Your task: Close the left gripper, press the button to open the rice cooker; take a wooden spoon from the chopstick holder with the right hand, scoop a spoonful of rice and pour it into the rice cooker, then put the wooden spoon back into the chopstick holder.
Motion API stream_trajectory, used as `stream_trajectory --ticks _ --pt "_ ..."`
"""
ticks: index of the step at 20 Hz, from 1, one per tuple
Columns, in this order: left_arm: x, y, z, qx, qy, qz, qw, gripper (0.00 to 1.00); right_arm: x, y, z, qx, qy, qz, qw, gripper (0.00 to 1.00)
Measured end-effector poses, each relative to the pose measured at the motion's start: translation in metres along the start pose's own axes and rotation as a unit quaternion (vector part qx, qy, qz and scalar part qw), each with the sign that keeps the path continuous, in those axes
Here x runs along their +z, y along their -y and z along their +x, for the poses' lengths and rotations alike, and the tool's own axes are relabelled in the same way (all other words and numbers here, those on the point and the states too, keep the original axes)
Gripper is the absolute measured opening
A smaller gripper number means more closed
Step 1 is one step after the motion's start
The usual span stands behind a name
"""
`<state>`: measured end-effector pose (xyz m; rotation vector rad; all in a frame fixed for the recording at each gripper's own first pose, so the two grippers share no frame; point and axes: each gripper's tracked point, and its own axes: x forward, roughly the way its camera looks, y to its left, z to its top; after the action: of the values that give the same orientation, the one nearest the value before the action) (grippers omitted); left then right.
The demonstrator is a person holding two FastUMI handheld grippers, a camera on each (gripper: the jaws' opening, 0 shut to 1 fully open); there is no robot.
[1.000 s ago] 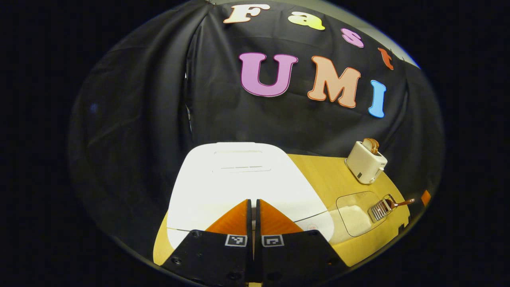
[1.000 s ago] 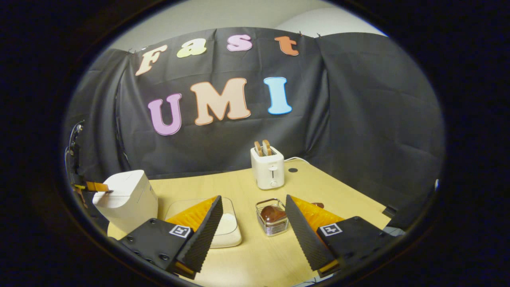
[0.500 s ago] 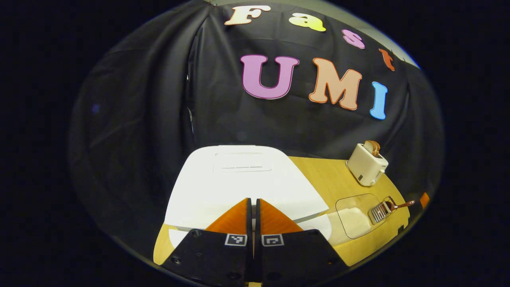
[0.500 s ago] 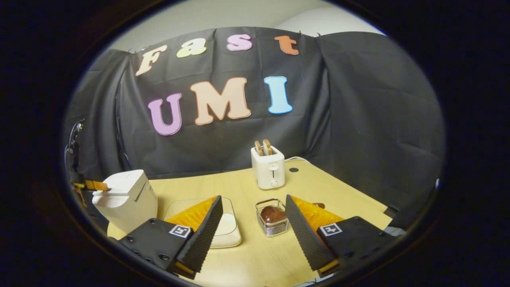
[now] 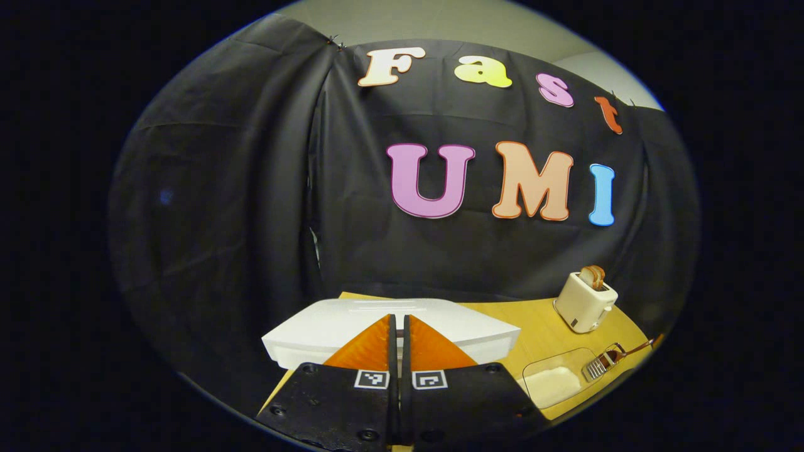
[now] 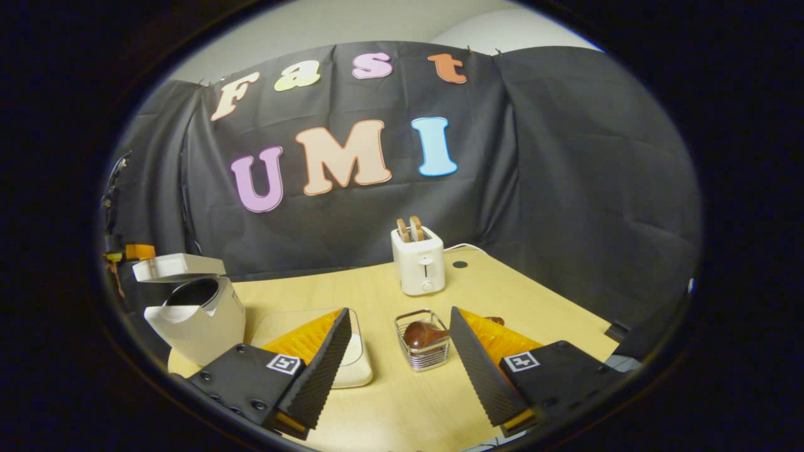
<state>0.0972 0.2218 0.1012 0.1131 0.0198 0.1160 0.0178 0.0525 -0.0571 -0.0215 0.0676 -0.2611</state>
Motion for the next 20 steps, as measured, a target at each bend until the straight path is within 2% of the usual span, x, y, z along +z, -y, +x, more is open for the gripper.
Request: stream_trajectory --ticks 2,4,7,9,10,11,14,15,16,17,20 --pt "0.013 0.003 -0.005 0.003 0.017 0.016 1.0 0.0 0.0 0.008 0.002 -0.003 0.0 0.001 1.0 1.0" --pt "0.017 0.013 -0.01 -0.008 0.021 0.021 1.0 0.0 0.0 0.017 0.005 -0.008 -0.001 0.001 1.0 1.0" --pt "0.018 0.025 -0.015 -0.02 0.029 0.008 0.999 0.0 0.0 0.028 0.01 -0.011 -0.001 0.002 1.0 1.0" --pt "0.012 0.031 -0.02 -0.024 0.029 0.001 0.999 0.04 0.0 0.038 0.015 -0.014 -0.003 0.004 1.0 1.0" --pt "0.008 0.036 -0.022 -0.03 0.027 -0.003 0.999 0.18 -0.002 0.042 0.017 -0.015 -0.003 0.005 1.0 1.0" --pt "0.004 0.04 -0.025 -0.034 0.024 -0.007 0.999 0.27 -0.003 0.047 0.018 -0.018 -0.004 0.005 1.0 1.0" --pt "-0.005 0.042 -0.032 -0.027 0.024 -0.013 0.999 0.88 -0.011 0.064 0.025 -0.025 -0.009 0.002 1.0 1.0" --pt "-0.01 0.043 -0.034 -0.025 0.021 -0.014 0.999 0.91 -0.013 0.069 0.027 -0.026 -0.011 0.002 1.0 1.0" --pt "-0.017 0.045 -0.038 -0.023 0.017 -0.016 0.999 0.91 -0.017 0.075 0.029 -0.029 -0.014 0.003 0.999 1.0" --pt "-0.022 0.048 -0.043 -0.024 0.012 -0.018 0.999 0.86 -0.02 0.081 0.032 -0.031 -0.017 0.004 0.999 1.0" --pt "-0.035 0.056 -0.053 -0.027 0.004 -0.028 0.999 0.89 -0.036 0.093 0.039 -0.032 -0.027 0.013 0.999 1.0"
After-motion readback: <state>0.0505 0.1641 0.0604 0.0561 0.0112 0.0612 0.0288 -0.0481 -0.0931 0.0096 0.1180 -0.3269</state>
